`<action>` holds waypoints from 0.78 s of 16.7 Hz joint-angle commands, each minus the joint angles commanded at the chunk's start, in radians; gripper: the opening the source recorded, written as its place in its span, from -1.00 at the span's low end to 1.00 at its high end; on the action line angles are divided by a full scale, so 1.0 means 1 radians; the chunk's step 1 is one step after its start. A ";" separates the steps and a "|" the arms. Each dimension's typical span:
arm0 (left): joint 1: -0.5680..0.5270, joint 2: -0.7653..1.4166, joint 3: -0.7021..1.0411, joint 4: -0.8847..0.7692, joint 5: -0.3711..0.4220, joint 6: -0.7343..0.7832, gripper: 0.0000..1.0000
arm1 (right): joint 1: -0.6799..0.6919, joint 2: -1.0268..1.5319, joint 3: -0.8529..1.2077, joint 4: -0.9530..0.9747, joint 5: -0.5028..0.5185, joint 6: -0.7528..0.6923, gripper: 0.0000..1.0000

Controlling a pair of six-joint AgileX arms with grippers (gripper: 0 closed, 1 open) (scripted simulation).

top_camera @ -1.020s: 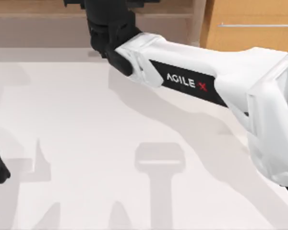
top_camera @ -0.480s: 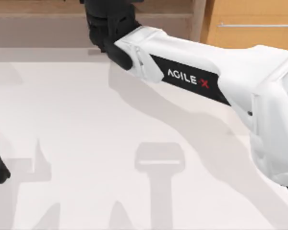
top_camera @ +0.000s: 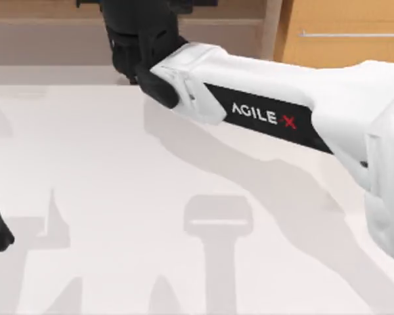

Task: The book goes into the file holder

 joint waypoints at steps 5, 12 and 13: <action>0.000 0.000 0.000 0.000 0.000 0.000 1.00 | 0.102 -0.226 -0.302 -0.015 0.088 0.170 -1.00; 0.000 0.000 0.000 0.000 0.000 0.000 1.00 | 0.091 -0.627 -0.799 -0.021 0.155 0.516 -1.00; 0.000 0.000 0.000 0.000 0.000 0.000 1.00 | 0.064 -0.682 -0.868 -0.019 0.152 0.570 -1.00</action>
